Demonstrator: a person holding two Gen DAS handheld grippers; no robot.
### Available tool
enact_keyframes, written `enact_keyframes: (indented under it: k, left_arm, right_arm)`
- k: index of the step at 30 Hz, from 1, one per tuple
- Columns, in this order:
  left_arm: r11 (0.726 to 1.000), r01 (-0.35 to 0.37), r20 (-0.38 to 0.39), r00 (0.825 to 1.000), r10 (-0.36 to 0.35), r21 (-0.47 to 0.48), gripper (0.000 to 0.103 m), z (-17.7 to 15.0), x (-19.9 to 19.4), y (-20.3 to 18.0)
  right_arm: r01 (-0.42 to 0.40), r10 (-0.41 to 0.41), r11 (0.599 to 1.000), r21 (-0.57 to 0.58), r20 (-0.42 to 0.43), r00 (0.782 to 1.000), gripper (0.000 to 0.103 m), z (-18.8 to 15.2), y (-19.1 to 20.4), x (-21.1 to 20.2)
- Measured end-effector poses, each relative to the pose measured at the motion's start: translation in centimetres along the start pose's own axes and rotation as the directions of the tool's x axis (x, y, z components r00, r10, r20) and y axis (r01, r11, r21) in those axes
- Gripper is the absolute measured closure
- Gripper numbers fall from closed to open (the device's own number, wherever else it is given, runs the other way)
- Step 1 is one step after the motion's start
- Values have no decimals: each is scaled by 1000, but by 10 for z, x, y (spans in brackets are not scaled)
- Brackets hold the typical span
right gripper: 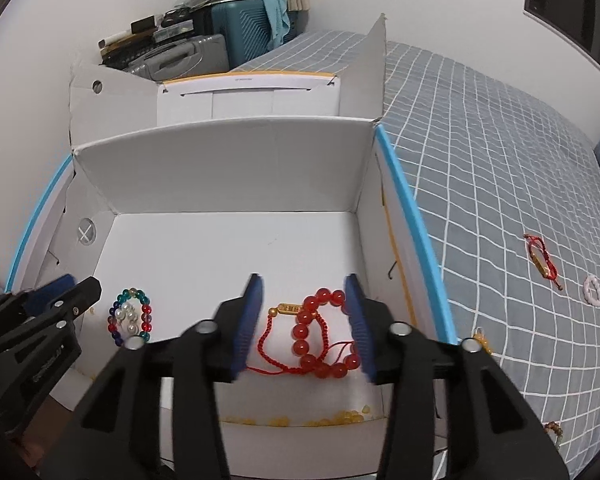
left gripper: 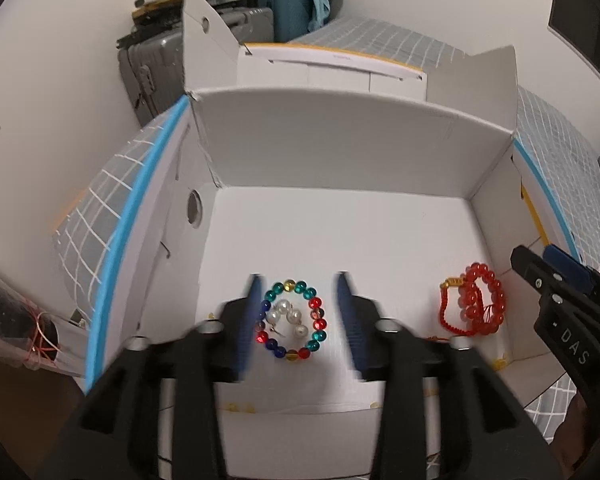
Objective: Organize jewelry
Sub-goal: 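Open the left tool and right tool to drop both bracelets into the box, then move both tools back over the amber strand and wooden bead bracelet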
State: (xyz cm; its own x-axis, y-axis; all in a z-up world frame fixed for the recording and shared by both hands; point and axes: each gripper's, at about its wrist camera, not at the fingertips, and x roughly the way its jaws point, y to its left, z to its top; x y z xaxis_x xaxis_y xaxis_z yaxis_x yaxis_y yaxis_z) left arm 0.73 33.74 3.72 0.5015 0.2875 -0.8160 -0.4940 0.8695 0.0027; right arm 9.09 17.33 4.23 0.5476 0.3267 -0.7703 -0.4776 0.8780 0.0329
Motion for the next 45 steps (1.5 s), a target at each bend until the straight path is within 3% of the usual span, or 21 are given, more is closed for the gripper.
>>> enact_keyframes:
  k: [3,7,16,19,29,45]
  left_arm:
    - [1000,-2,18,1000,2,-6,46,1,-7,-1]
    - [1000,7,44,999,-7,-1,35,3,-17,-4]
    - [999,41,94,995,-44,31,10,7,-36,-27]
    - [998,55,109,992,-59,40,6,8,-41,-39]
    - [986,112,136,982,-128,124,6,3,-65,-97]
    - [937,206,111,963,-246,281,6,-20,-81,-200]
  right_arm:
    - [11,-11,1000,1,14,1000,53,1,-3,-5]
    - [30,-30,1000,5,33,999,36,1,-9,-13]
    - [56,-59,998,41,93,994,12,-3,-39,-47]
    - [81,-85,996,43,95,992,11,-5,-52,-54]
    - [137,-147,984,118,85,985,9,-20,-118,-76]
    - [229,-242,946,228,32,970,9,-55,-211,-105]
